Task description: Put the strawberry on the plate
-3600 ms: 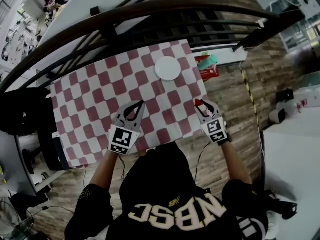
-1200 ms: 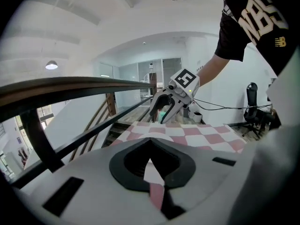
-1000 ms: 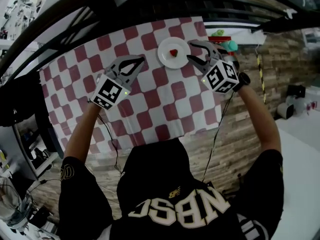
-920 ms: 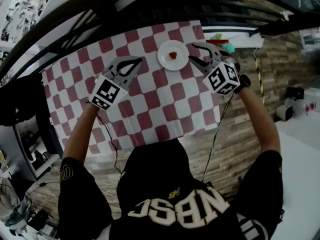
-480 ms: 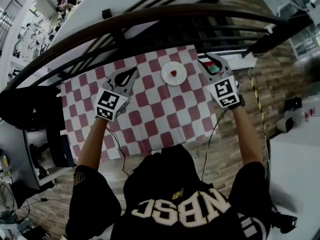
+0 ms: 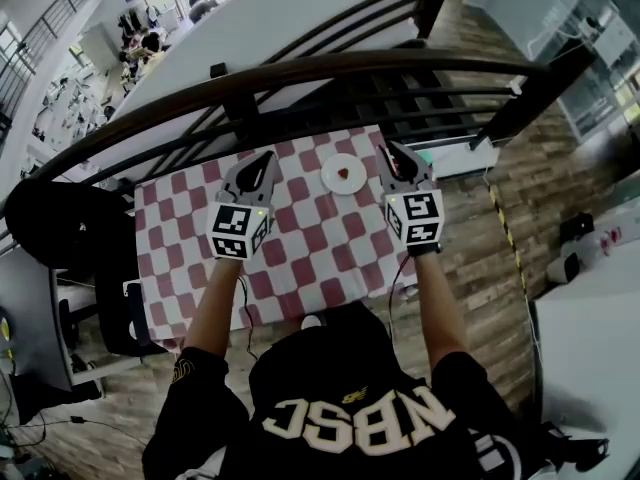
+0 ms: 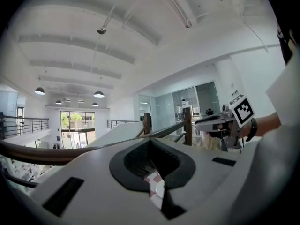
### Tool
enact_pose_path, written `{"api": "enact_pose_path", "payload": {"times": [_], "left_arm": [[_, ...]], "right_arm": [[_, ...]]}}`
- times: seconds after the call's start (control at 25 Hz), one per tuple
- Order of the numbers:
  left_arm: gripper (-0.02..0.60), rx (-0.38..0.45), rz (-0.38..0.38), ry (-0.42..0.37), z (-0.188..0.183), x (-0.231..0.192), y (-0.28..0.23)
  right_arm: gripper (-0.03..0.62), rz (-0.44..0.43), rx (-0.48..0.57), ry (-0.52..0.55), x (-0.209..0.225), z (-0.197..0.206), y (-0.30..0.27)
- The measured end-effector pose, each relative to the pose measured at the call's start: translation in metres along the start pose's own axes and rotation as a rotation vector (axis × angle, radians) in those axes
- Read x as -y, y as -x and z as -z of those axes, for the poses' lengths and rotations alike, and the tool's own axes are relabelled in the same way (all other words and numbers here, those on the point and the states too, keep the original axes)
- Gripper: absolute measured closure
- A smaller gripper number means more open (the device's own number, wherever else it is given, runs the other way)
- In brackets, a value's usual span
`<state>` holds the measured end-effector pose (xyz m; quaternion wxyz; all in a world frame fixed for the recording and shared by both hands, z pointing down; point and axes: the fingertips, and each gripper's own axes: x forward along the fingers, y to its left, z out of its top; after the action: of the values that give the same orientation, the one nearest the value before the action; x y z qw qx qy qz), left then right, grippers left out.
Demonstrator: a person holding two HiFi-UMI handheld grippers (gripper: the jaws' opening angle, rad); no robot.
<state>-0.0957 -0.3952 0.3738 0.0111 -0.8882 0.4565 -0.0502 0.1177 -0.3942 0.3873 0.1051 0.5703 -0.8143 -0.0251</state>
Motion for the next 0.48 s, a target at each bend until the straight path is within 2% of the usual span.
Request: {"api": "enact_pose_path", "payload": {"times": [0.28, 0.48], "left_arm": [[0.569, 0.026, -0.079, 0.062, -0.005, 0.014, 0.020], [0.569, 0.051, -0.113, 0.097, -0.001, 0.027, 0.034]], "right_arm": [[0.548, 0.045, 0.014, -0.171, -0.035, 0.002, 0.020], [0.557, 0.045, 0.034, -0.184, -0.065, -0.009, 0.027]]}}
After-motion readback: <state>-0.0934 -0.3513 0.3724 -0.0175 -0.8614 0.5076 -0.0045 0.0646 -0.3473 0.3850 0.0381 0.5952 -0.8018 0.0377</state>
